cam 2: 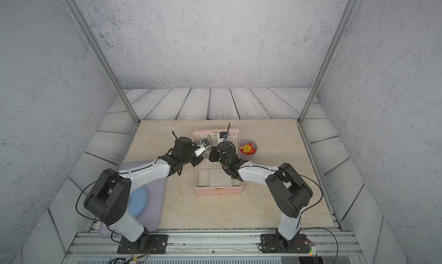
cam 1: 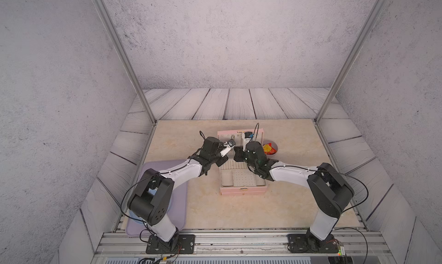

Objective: Put jewelry chain into jewelry box
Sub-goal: Adjust the necklace at the jewelry box clasp.

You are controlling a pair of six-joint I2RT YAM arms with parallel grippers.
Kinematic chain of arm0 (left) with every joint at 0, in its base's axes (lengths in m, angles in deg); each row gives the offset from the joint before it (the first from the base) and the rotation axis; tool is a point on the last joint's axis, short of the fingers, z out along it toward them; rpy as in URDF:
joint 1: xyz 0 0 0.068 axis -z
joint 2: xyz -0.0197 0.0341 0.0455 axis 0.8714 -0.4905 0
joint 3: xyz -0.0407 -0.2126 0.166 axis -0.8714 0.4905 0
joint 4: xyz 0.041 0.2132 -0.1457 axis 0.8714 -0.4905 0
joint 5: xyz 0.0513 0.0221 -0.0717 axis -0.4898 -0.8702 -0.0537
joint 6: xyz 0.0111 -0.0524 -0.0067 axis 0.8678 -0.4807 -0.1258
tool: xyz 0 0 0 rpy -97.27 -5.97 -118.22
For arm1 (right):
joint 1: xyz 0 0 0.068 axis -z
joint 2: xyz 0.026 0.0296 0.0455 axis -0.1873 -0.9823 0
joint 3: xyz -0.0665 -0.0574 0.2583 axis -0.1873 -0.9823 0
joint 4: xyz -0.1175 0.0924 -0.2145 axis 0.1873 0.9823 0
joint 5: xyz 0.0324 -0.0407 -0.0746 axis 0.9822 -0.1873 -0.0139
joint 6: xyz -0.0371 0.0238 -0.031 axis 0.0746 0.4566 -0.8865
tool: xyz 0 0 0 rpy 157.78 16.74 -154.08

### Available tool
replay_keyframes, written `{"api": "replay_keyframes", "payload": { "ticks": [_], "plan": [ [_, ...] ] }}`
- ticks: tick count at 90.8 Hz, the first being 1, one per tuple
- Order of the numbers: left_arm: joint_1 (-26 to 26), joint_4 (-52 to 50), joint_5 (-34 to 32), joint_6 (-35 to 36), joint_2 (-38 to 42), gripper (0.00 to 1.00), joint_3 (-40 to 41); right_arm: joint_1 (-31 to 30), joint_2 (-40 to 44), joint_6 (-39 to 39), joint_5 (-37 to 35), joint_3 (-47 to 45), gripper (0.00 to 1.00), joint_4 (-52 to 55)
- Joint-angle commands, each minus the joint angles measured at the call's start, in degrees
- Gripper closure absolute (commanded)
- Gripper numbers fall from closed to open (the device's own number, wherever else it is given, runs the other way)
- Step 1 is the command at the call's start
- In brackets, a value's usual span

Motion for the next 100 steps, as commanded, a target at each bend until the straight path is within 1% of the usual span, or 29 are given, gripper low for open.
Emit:
{"api": "replay_keyframes", "payload": {
  "ticks": [1,14,24,47,67,100],
  "plan": [
    [-0.62,-3.40,0.43,0.34,-0.02,1.00,0.17,0.07,3.36,-2.60,-0.67,0.02,1.00,-5.39],
    [-0.53,-3.86,0.83,0.71,0.42,1.00,0.41,0.08,3.65,-3.67,-0.74,-0.45,1.00,-7.53],
    [-0.29,-3.85,1.17,0.79,1.09,1.00,0.77,0.08,3.93,-3.90,-0.54,-1.96,1.00,-11.74],
    [-0.20,-4.39,1.52,1.23,1.50,1.00,1.00,0.08,5.55,-6.46,0.06,-2.92,1.00,-13.44],
    [-0.09,-4.12,2.64,0.81,2.02,1.00,1.10,0.10,4.50,-6.65,0.06,-3.94,1.00,-14.01],
    [-0.07,-4.41,3.78,0.71,2.38,1.00,1.29,0.07,1.49,-8.97,-1.11,-6.67,1.00,-20.37]
  ]
}}
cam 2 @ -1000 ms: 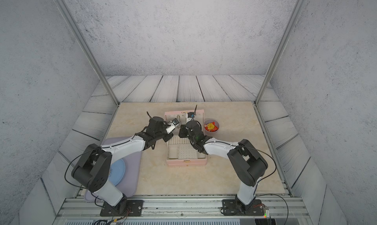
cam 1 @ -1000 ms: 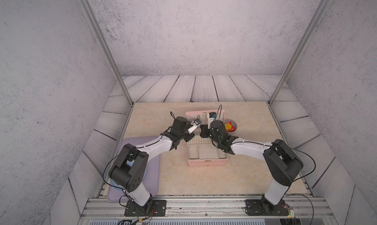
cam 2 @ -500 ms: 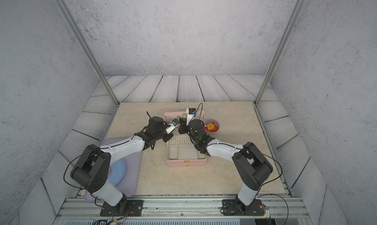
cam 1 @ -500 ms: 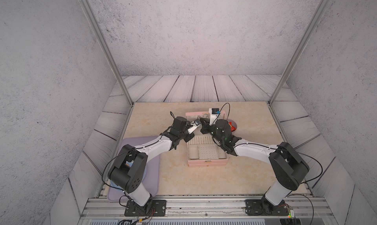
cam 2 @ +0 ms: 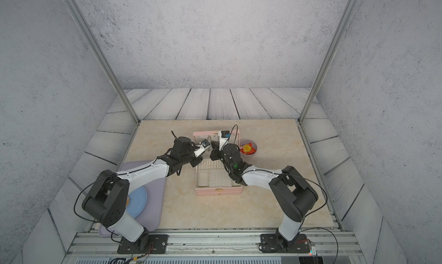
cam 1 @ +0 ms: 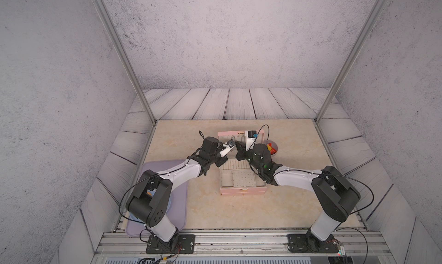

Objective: Put jewelry chain into jewelry box
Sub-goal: Adjust the necklace at the jewelry box clasp.

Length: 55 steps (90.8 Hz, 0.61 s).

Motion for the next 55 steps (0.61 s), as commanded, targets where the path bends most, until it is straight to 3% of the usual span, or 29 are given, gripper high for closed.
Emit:
{"api": "replay_keyframes", "payload": {
  "ticks": [1,55],
  "plan": [
    [-0.07,-2.72,2.26,-0.11,1.14,1.00,1.16,0.12,-1.00,-1.85,-0.82,-0.37,1.00,-3.63],
    [-0.03,-2.81,2.03,-0.25,1.65,1.00,1.03,0.08,-5.28,-1.78,-1.83,-1.67,1.00,-4.36]
  ]
}}
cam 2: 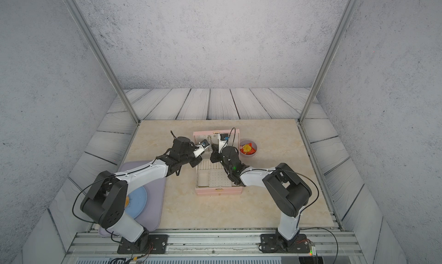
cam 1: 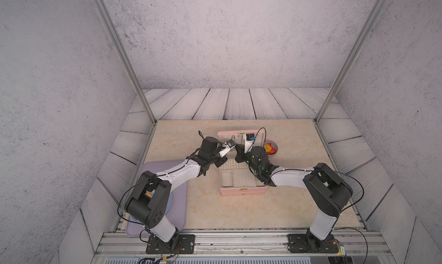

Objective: Put jewelry chain into jewelry box
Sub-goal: Adjust the necklace at the jewelry box clasp.

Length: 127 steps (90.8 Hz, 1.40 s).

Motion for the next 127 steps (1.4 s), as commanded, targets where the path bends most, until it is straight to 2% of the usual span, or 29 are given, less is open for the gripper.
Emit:
{"api": "replay_keyframes", "payload": {
  "ticks": [1,30,52,67,80,97,127],
  "plan": [
    [0.08,-2.15,1.38,-0.24,0.84,1.00,0.79,0.08,-1.30,-0.19,-1.24,-0.66,1.00,-1.05],
    [0.07,-2.15,0.99,-0.30,1.04,1.00,0.70,0.08,-1.59,0.62,-0.75,-1.89,1.00,-0.02],
    [0.06,-1.83,0.11,-0.63,0.96,1.00,0.59,0.08,2.53,0.71,0.16,-3.61,0.75,0.93],
    [0.06,-1.68,-0.03,-0.80,0.91,1.00,0.62,0.08,7.43,2.00,-0.64,-6.88,0.68,1.15],
    [0.03,-1.24,0.23,-1.58,0.93,1.00,0.45,0.08,8.86,4.17,1.85,-6.17,0.68,3.72],
    [-0.16,-1.01,0.62,-2.07,0.41,1.00,0.24,0.08,4.27,6.81,6.20,-3.60,0.73,1.76],
    [-0.16,-1.01,0.85,-2.10,0.30,1.00,0.09,0.12,-0.74,5.90,7.12,0.52,0.77,1.34]
  ]
}}
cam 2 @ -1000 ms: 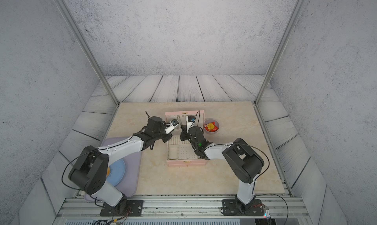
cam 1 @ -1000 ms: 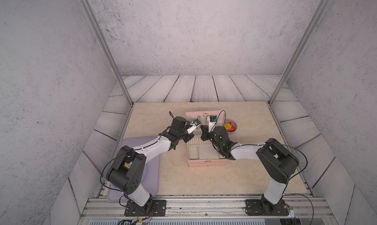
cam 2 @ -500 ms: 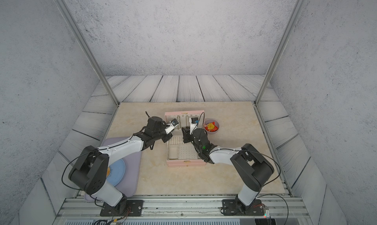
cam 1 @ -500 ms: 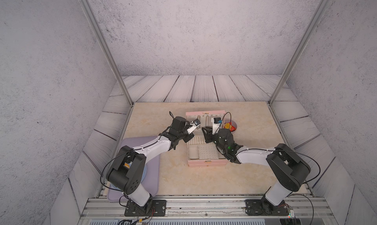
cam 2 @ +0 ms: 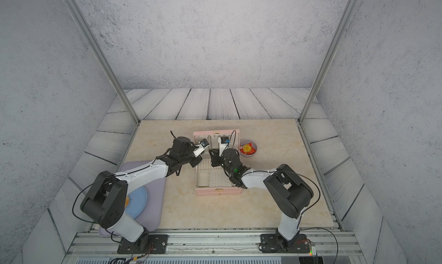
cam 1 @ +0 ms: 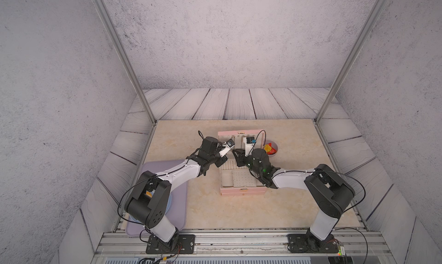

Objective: Put jewelry chain into jewelry box
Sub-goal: Adjust the necklace at the jewelry box clasp.

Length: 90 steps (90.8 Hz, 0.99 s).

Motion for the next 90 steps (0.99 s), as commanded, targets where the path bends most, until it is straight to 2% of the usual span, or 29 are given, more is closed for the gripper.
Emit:
{"api": "replay_keyframes", "payload": {
  "ticks": [1,63,68,83,90],
  "plan": [
    [-0.16,-1.12,1.09,-0.58,0.29,1.00,0.12,0.10,-1.65,0.04,1.02,2.42,0.77,-0.42],
    [-0.18,-1.09,1.53,-0.31,0.46,1.00,0.30,0.12,-6.16,-0.40,-0.90,6.95,0.82,1.14],
    [-0.18,-1.04,1.61,-0.39,0.41,1.00,0.23,0.08,-6.37,-0.35,-1.09,7.02,0.84,1.14],
    [-0.13,-0.88,1.09,-0.70,0.34,1.00,0.20,0.08,-5.71,-0.29,-1.13,5.94,1.00,0.51],
    [-0.16,-0.85,0.72,-0.77,0.30,1.00,0.18,0.08,-4.67,-0.38,-1.36,4.80,1.00,-0.08]
  ]
}}
